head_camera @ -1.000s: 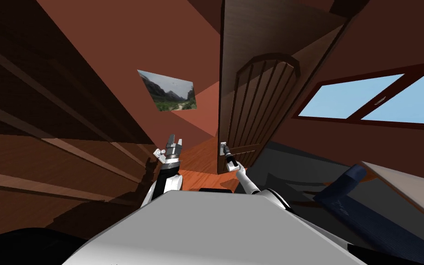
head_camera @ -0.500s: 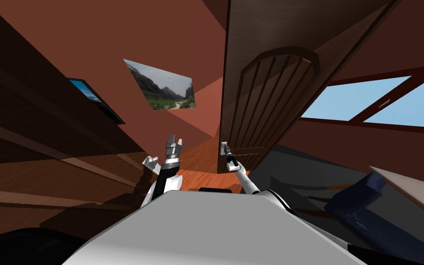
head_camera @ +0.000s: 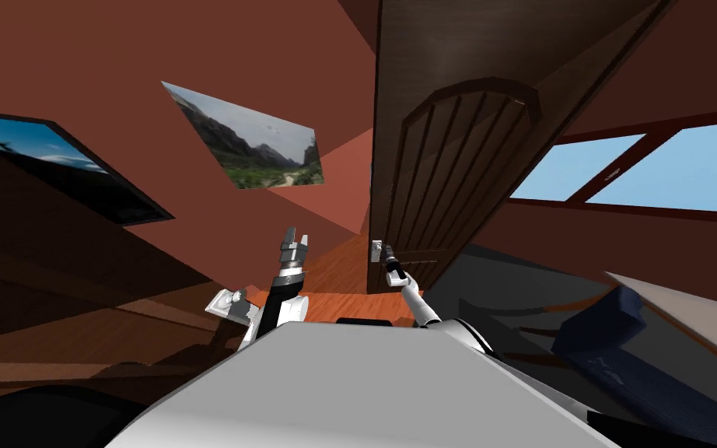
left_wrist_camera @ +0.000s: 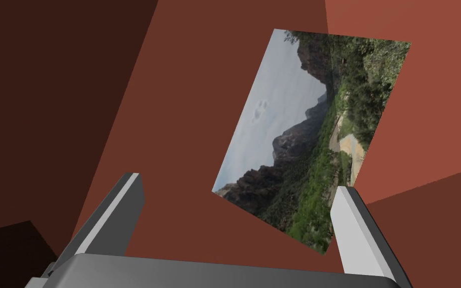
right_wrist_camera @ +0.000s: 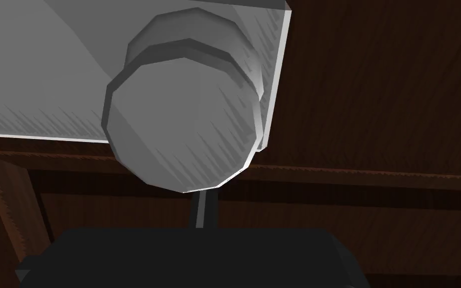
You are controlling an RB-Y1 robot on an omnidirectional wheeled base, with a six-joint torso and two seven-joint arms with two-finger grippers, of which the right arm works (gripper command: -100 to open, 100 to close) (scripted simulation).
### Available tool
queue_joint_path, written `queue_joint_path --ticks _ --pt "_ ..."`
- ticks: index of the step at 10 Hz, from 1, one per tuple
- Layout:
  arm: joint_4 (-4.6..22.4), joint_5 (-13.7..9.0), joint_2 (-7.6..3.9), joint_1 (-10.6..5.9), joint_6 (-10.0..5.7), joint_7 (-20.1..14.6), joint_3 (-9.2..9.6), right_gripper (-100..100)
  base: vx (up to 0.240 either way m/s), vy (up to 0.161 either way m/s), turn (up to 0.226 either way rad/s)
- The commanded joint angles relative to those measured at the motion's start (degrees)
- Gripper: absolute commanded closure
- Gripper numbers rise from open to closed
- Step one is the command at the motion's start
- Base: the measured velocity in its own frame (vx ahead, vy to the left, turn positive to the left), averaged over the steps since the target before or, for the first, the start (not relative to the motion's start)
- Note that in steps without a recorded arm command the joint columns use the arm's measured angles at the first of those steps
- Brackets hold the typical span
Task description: Push the door open
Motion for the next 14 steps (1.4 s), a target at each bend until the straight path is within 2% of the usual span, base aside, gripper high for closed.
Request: queue_joint_path --ticks 1,2,4,5,8,9,11,12,14 --pt "-0.65 -0.15 0.09 0.22 0.20 1.14 -1.61 100 0.197 0.146 -0.142" --pt "-1.63 0.28 -0.14 0.96 0.56 0.22 0.76 -100 0.061 0.039 -0.242" --pt "-2.42 0.73 -0.08 1.45 0.98 -0.39 3.05 -100 -0.076 -0.077 -0.240" --pt "-3.05 1.10 0.17 1.84 1.31 -0.87 4.89 -100 -0.082 -0.078 -0.257" --pt "-4.07 1.69 0.91 2.48 1.85 -1.66 7.88 -100 -0.063 -0.041 -0.177" --pt "-4.75 2.08 1.66 2.90 2.21 -2.19 9.87 -100 -0.070 -0.029 -0.270" --pt "-5.40 2.45 2.57 3.31 2.56 -2.69 11.75 -100 -0.080 -0.003 -0.245" --pt "-5.97 2.78 3.57 3.66 2.86 -3.13 13.42 -100 -0.105 0.017 -0.203" --pt "-6.62 3.16 5.02 4.06 3.20 -3.63 15.31 -100 -0.145 0.043 -0.177"
